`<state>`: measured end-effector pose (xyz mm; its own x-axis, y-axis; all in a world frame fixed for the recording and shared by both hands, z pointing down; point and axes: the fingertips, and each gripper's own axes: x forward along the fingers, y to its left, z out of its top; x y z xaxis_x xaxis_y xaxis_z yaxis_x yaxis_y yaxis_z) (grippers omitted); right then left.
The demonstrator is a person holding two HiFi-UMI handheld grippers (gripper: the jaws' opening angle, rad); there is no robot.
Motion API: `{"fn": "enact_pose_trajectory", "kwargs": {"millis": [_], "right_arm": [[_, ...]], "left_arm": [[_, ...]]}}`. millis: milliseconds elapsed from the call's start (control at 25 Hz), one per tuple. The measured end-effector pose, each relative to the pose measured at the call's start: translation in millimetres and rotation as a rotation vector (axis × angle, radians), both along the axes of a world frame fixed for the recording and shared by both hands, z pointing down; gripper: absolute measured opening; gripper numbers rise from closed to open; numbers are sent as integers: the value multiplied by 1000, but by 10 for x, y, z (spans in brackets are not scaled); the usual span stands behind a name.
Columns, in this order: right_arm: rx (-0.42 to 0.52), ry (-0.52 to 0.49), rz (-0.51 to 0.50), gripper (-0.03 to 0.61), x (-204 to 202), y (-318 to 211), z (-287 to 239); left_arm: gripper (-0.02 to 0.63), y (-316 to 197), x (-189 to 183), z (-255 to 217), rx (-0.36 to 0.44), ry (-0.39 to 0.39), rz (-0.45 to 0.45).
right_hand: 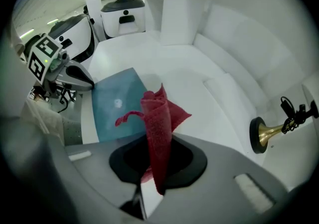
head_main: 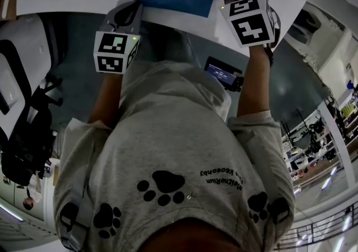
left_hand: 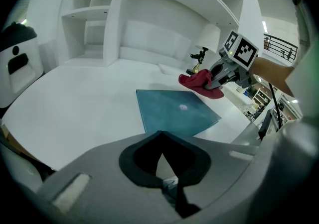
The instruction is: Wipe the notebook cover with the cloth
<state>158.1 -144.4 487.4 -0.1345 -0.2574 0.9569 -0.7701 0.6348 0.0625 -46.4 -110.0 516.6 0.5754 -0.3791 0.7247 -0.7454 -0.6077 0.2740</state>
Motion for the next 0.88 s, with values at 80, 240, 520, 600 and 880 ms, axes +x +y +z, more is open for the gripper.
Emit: {"fn": "enact_pose_trajectory", "kwargs": {"millis": [80,240,520,600,880], "right_arm": [[34,-11,-19,44,-87,-9,-118],[94,-51,-85,44,-355,-47,-300],[110,-116,-195,44,-904,-107,-314],[106,-133,-236,44,-1085,-114,-293],[50,-161,-346,44,-1569,-93,-73]], "left_arm": [[0,-3,16,4,0,3,-2],[0,-8,23,11,-4,8,-5],[0,4,23,10,-7,5,-10],[0,14,16,2,-9,7,-11],[0,36,18,18,-12,12,-18]]}}
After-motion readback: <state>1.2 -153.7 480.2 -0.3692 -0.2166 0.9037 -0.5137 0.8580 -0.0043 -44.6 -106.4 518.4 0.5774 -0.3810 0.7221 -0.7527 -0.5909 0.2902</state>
